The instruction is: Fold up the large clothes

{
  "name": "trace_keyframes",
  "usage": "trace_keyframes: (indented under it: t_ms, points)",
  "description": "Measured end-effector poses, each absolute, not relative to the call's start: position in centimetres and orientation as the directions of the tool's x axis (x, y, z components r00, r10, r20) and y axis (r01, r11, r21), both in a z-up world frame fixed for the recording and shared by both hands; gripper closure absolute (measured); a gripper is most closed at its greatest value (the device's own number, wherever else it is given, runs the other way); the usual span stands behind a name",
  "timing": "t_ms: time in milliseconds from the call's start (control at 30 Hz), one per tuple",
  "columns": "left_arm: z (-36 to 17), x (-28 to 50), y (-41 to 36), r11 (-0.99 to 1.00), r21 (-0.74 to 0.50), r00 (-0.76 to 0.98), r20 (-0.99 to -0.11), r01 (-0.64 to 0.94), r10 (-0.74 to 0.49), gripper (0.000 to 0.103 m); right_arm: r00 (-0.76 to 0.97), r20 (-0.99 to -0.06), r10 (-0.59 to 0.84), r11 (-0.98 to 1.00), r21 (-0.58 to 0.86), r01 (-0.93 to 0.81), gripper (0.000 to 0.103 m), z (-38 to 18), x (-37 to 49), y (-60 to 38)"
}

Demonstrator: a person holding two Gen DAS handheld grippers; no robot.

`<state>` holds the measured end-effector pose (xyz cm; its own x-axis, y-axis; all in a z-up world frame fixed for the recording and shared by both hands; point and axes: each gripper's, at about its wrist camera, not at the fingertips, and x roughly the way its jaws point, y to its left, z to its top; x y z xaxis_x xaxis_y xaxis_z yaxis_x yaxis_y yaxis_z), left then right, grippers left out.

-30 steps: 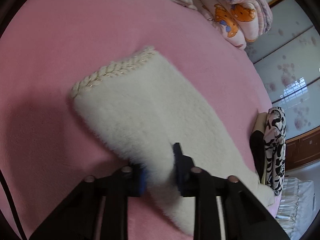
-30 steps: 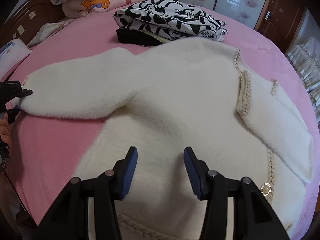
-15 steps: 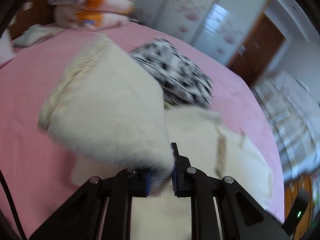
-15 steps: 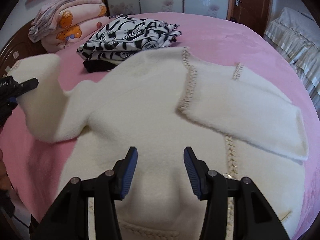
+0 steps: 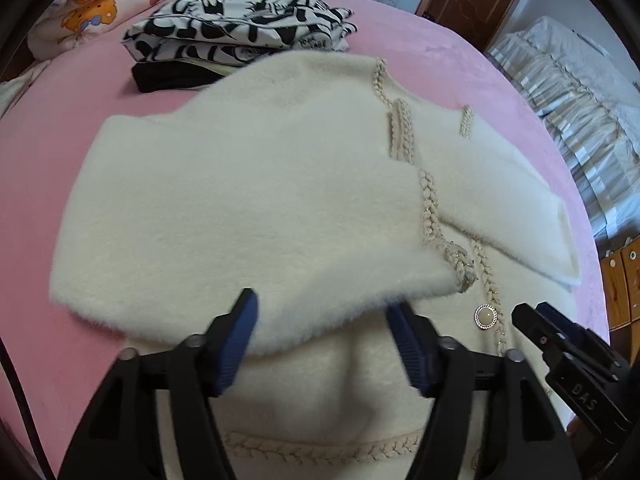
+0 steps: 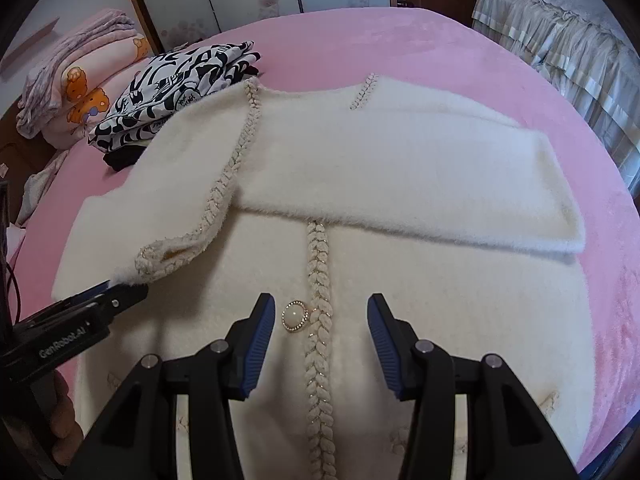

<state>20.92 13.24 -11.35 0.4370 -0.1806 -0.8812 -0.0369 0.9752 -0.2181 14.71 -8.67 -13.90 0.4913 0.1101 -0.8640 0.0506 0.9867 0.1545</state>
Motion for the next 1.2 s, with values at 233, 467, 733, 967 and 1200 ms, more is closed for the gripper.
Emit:
trace_keyframes:
  t_ms: [233,467,733,967,1200]
  points:
    - [-10.4,17.9,14.4,0.978,-0.202,0.442,-0.883,-0.059,-0.156,0.028,0.500,-0.849,0.169,0.978,0.206,0.019,0.055,-13.3,14.9,-7.6]
    - [-9.6,16.0,15.4,0.982,-0.169,0.435,-0.893,-0.080,-0.118,0.028,0.470,-0.850,0.237,0.969,0.244,-0.047,0.055,-13.2,14.8,-6.0]
    - [-9.3,16.2,16.4,0.987,-0.137,0.445,-0.892,-0.088,-0.084,0.028,0.391,-0.852,0.349,0.936,0.338,-0.100,0.052,-14.3,18.5,-3.9]
    - [-10.5,15.8,18.7,0.981,-0.139,0.423,-0.903,-0.138,-0.068,0.028,0.333,-0.872,0.358,0.932,0.357,-0.068,0.051,-17.6,23.4,-2.5]
    - [-12.3,15.1,20.8,0.971,-0.147,0.382,-0.922,-0.188,-0.065,0.028,0.329,-0.826,0.458,0.883,0.466,-0.057,0.051,-18.6,25.9,-1.2]
